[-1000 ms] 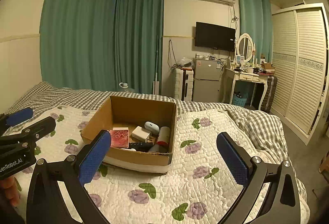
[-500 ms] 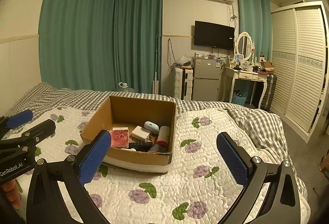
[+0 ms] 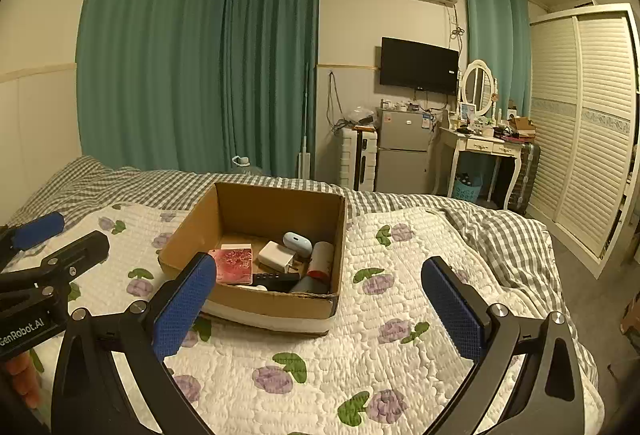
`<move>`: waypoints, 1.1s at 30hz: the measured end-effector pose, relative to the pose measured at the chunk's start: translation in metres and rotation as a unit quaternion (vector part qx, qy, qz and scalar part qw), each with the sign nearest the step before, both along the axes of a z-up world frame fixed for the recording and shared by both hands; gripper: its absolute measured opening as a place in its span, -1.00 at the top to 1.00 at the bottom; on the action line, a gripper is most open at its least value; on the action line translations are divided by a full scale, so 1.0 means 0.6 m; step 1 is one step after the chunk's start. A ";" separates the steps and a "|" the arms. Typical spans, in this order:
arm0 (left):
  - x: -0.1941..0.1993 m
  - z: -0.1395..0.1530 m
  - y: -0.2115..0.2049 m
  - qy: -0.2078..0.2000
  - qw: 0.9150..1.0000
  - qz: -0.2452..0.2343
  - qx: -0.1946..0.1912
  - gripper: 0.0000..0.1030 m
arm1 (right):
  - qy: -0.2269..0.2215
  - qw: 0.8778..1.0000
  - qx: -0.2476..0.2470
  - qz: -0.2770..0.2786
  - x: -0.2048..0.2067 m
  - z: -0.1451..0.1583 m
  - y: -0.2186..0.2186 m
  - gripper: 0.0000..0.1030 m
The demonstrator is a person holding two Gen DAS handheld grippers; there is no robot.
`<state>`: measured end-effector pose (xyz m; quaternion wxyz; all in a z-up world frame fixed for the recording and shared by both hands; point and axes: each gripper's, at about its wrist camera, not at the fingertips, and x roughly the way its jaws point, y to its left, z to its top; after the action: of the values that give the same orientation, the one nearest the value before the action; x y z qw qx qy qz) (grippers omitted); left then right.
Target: Organize rigid objects
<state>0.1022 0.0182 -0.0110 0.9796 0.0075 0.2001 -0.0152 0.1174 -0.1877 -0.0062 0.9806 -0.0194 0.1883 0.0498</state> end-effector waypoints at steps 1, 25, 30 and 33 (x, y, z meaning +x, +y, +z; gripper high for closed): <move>0.000 0.000 0.001 0.000 1.000 0.000 -0.001 -0.52 | 0.000 1.000 -0.001 0.000 0.001 0.000 0.000 -1.00; -0.001 0.001 0.002 0.001 1.000 -0.001 0.000 -0.52 | 0.002 1.000 0.000 0.003 0.002 -0.003 -0.004 -1.00; -0.001 0.000 0.002 0.002 1.000 -0.002 0.001 -0.52 | 0.006 1.000 0.001 0.003 0.001 -0.005 -0.005 -1.00; -0.001 -0.001 0.001 0.003 1.000 0.000 0.001 -0.52 | 0.009 1.000 0.002 0.003 0.000 -0.008 -0.005 -1.00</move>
<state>0.1019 0.0189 -0.0115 0.9790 0.0086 0.2033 -0.0155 0.1172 -0.1910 -0.0111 0.9787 -0.0173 0.1973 0.0534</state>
